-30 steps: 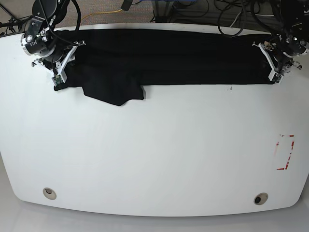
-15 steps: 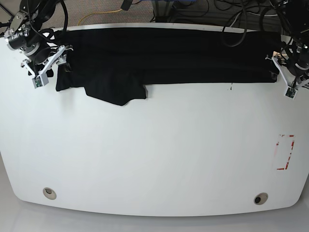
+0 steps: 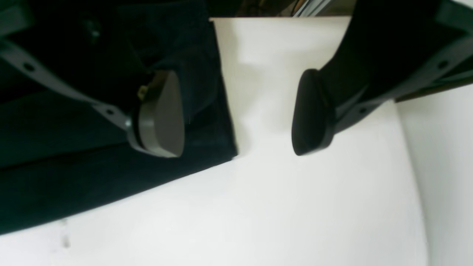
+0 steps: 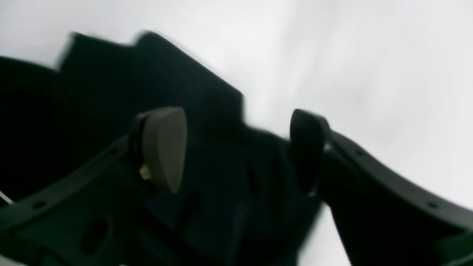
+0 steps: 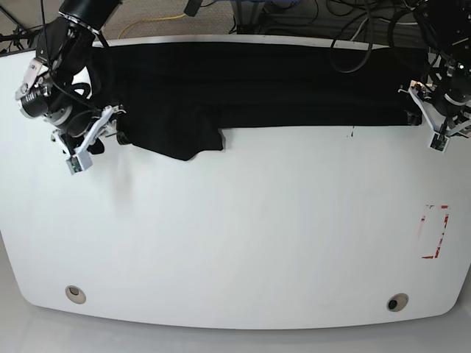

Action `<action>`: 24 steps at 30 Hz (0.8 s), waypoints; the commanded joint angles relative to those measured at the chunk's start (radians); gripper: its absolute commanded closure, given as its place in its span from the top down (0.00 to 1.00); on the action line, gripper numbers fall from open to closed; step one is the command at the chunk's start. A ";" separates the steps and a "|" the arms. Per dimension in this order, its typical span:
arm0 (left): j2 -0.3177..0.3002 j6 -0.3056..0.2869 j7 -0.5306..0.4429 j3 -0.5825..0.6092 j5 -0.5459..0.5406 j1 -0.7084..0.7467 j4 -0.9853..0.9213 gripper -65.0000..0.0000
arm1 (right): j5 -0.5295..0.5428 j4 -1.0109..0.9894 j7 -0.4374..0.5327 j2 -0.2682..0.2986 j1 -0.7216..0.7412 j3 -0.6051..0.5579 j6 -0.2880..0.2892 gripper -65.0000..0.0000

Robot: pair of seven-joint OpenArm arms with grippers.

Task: Fold the T-shirt properly
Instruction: 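Release with the right gripper and tuck the hanging flap under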

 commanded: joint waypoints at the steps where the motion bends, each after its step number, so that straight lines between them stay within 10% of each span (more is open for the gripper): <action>1: -0.017 0.002 -0.014 -0.005 0.000 -0.002 0.010 0.65 | 0.005 -0.084 0.016 0.018 0.065 -0.036 0.000 0.65; 24: -0.010 0.002 -0.017 -0.010 0.003 0.022 0.002 0.65 | 0.005 -0.489 0.294 0.101 0.154 -0.341 0.000 0.65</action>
